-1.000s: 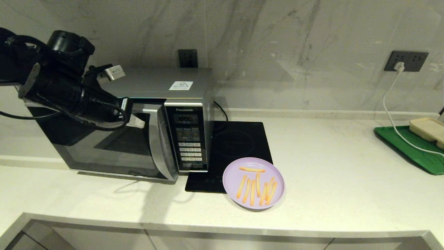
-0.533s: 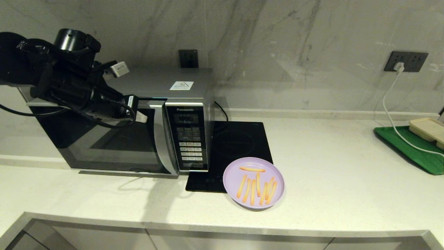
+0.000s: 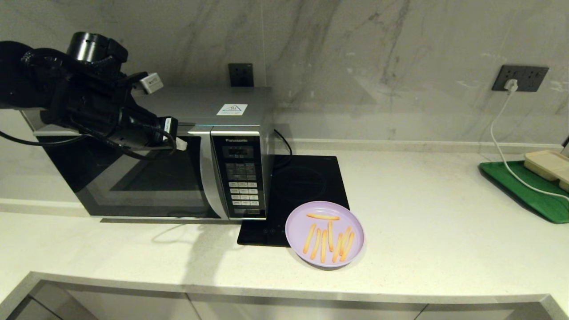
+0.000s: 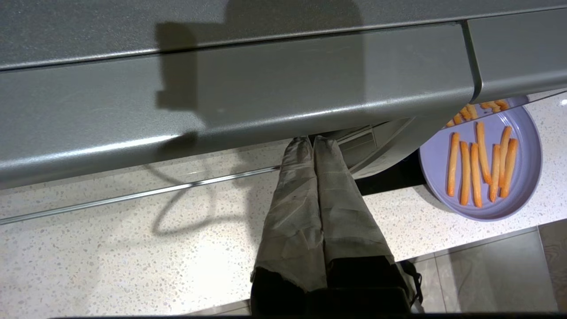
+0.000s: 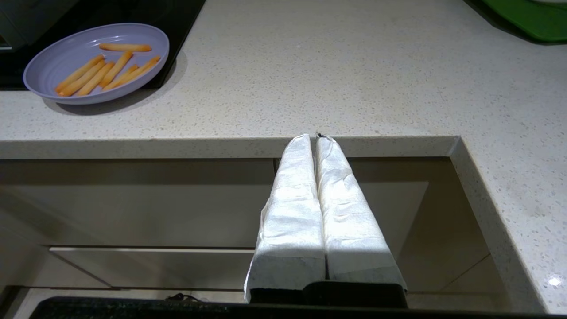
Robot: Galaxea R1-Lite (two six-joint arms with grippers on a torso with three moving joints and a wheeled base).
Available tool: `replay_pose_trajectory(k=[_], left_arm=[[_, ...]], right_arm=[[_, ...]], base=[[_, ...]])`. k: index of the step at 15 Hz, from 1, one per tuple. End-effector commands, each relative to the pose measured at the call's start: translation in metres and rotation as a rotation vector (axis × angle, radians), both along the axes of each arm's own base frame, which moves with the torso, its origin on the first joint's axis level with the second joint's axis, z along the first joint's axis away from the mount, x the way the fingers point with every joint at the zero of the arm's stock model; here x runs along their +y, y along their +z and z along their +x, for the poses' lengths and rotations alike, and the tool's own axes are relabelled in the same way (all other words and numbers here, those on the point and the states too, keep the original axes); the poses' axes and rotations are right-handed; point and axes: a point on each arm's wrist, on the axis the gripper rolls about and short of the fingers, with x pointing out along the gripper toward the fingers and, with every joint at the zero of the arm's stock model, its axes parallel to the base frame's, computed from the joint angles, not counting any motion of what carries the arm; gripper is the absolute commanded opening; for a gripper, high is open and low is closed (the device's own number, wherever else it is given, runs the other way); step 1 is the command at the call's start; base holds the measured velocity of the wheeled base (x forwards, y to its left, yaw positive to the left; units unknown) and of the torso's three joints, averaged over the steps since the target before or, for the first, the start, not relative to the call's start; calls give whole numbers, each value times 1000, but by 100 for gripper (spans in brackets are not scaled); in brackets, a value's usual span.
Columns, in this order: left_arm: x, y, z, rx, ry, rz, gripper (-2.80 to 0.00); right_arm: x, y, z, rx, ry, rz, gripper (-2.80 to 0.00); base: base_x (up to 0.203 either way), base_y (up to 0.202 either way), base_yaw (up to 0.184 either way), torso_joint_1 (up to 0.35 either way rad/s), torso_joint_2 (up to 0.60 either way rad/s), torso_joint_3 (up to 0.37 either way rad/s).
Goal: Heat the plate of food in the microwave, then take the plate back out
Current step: Close the microwave oven
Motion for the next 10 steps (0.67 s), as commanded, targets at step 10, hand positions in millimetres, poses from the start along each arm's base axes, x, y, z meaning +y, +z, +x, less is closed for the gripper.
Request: replay_pose_trajectory(k=[10], left_arm=[[36,60,-92,-286,100,-9,-280]], right_arm=[[0,0,0,2,0,0,-280]], base=[[0,0,0,0,0,0]])
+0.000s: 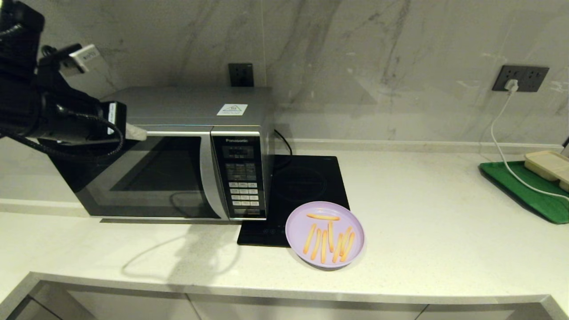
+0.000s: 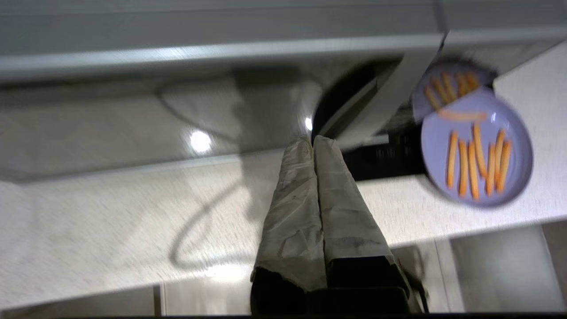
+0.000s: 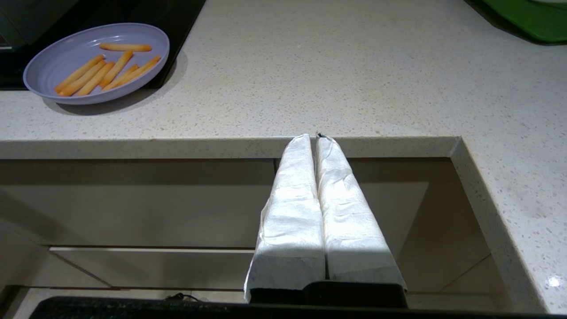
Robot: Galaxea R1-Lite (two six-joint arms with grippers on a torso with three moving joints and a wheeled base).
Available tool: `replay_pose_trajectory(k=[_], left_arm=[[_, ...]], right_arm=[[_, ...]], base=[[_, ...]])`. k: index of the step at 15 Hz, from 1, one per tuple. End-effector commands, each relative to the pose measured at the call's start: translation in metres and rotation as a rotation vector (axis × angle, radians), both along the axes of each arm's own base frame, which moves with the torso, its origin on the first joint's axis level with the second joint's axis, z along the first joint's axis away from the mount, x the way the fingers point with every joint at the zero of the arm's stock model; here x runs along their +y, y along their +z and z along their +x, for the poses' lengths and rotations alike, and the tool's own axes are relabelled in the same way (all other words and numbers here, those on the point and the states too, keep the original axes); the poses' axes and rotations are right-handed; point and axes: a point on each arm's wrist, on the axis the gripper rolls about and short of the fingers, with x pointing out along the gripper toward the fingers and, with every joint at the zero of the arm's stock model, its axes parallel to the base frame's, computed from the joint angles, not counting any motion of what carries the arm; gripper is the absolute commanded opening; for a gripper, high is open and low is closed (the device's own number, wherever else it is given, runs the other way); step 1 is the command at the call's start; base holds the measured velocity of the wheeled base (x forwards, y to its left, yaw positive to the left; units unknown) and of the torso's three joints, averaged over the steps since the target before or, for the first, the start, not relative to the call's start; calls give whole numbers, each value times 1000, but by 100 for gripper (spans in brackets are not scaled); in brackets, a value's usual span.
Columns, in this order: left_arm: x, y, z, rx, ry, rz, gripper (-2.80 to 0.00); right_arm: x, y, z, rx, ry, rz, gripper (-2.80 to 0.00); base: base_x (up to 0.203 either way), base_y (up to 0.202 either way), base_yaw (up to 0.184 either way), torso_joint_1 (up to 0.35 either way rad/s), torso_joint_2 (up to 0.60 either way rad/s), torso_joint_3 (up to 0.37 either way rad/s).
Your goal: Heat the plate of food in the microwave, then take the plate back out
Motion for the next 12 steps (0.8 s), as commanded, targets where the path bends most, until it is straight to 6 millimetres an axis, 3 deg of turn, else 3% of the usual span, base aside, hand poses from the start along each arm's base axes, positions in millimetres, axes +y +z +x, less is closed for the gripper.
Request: replay_pose_trajectory(k=[1,4,8,10,12], left_arm=[[11,36,-29,-258,63,1,-280],[19,70,-68,-487,156,42,-280],[28,95,-151,-689,218,70,-280],[27,101,-196,-778,236,75,-280],[25,92,-236,-825,233,86,-280]], right_arm=[[0,0,0,2,0,0,-280],[0,0,0,2,0,0,-280],[0,0,0,2,0,0,-280],[0,0,0,2,0,0,-280],[0,0,0,2,0,0,-280]], base=[[0,0,0,0,0,0],[0,0,0,0,0,0],[0,0,0,0,0,0],[0,0,0,0,0,0],[0,0,0,0,0,0]])
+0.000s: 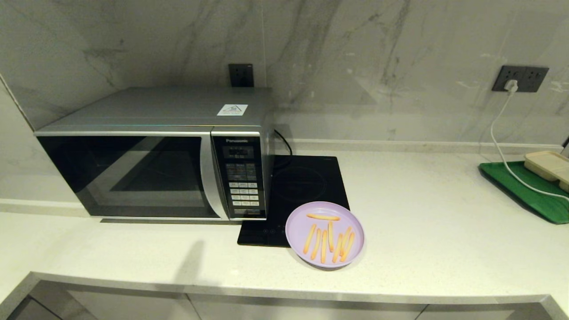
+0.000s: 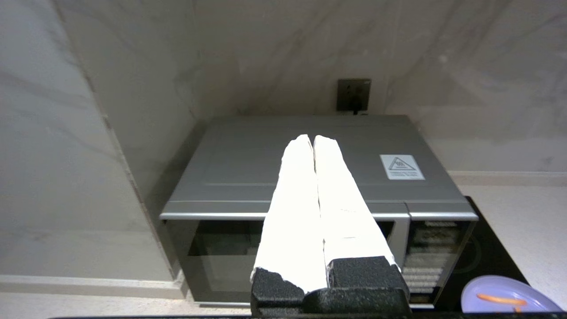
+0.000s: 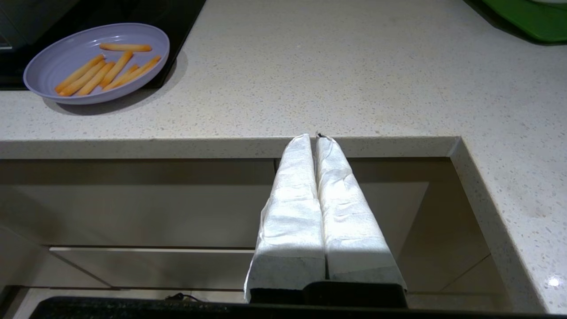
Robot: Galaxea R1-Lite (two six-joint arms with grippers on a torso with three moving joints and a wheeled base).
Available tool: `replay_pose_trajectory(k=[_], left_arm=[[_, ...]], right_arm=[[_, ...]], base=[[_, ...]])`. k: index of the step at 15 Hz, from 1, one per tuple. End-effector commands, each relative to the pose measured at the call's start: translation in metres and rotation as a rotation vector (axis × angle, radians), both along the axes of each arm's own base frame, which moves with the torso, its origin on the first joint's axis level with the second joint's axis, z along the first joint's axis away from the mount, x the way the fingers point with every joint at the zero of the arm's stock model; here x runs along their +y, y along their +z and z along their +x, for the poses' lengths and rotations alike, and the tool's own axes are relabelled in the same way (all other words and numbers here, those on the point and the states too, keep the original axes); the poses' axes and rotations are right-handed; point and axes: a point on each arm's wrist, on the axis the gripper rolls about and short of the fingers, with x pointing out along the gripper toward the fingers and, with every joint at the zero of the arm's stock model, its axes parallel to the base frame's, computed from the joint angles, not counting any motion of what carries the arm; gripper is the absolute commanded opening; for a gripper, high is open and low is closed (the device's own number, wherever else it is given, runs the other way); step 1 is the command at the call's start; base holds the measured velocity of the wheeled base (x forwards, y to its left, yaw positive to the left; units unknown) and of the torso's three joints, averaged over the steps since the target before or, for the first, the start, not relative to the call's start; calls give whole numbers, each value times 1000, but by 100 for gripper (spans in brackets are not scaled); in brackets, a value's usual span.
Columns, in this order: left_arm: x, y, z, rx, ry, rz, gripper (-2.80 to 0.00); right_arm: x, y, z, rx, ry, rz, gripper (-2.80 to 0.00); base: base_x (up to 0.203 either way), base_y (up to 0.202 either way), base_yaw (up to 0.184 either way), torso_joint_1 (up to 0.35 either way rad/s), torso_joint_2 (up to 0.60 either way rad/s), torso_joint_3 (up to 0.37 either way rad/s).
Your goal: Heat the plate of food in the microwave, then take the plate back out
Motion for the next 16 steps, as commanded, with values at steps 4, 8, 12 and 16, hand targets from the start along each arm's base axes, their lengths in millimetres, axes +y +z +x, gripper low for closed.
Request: replay_pose_trajectory(k=[4,8,12,16], left_arm=[[-11,-59,-121,-118,-38,40,-280],[-11,-123,-162,-128,-82,88,-280],[-8,-207,-168,4,-95,124,-280],[-6,-277,-150,151,-92,68,-280]], right_arm=[[0,0,0,2,0,0,-280],[0,0,0,2,-1,0,-280],[0,0,0,2,0,0,-280],[0,0,0,2,0,0,-280]], base=[[0,0,0,0,0,0],[0,0,0,0,0,0],[0,0,0,0,0,0],[0,0,0,0,0,0]])
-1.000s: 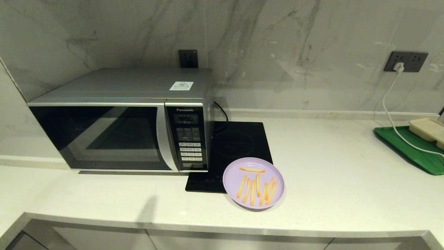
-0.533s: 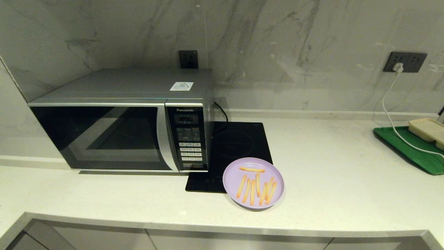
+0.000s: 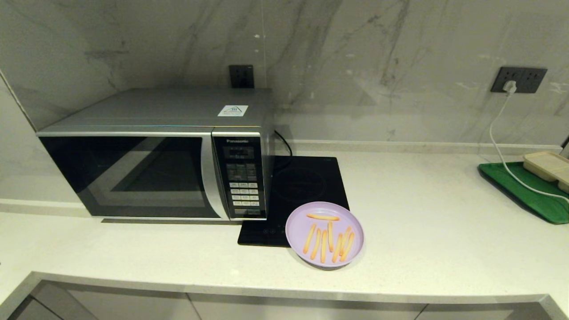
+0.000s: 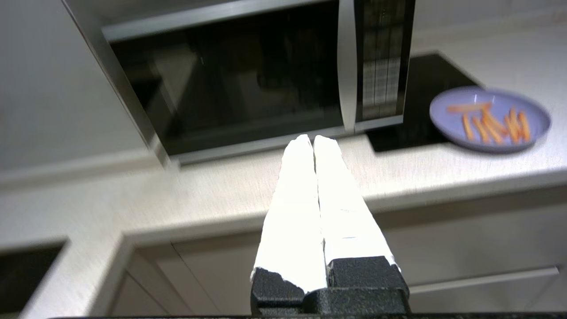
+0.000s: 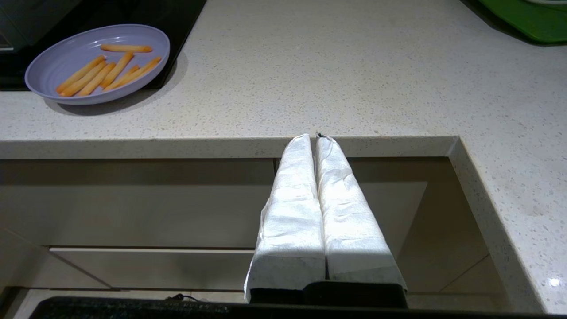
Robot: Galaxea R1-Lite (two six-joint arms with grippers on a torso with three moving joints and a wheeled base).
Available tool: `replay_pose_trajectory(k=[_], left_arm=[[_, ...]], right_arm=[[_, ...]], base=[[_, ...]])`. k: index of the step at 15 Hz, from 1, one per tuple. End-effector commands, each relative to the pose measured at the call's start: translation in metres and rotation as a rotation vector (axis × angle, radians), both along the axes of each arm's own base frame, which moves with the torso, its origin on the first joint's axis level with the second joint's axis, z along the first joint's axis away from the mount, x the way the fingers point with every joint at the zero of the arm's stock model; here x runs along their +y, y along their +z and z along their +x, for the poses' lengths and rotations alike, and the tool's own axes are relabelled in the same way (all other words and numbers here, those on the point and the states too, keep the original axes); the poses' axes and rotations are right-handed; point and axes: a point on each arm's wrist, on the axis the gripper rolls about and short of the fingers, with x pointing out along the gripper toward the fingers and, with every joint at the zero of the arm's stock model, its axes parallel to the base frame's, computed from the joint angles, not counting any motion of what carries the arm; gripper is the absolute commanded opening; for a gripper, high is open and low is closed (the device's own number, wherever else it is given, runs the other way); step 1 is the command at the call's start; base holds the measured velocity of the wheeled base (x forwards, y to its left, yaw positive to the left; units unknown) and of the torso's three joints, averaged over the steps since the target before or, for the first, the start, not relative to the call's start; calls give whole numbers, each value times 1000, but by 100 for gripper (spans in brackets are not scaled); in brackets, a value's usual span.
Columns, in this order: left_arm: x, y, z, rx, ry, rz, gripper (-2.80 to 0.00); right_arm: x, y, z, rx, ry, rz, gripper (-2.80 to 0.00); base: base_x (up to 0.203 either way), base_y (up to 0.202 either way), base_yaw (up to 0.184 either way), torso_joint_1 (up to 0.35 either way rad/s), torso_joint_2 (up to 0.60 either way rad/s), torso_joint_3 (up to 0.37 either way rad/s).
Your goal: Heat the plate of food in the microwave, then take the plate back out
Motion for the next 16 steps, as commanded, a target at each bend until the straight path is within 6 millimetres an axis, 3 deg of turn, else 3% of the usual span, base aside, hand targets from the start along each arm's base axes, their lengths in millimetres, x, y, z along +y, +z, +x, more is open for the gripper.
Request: replay_pose_trajectory(k=[1,5,7,16], left_arm=[[0,-41,9,80,3,-79,-280],[1,-91,39,175,25,-92,-280],[1,-95,47,64,44,-50,-280],[2,-96,48,60,75,-63,-280]], right_arm=[[0,0,0,1,0,0,-280],[0,0,0,1,0,0,-280],[0,0,0,1,0,0,-280],[0,0,0,1,-2,0,-280]], base=[[0,0,0,0,0,0],[0,0,0,0,0,0],[0,0,0,0,0,0],[0,0,0,0,0,0]])
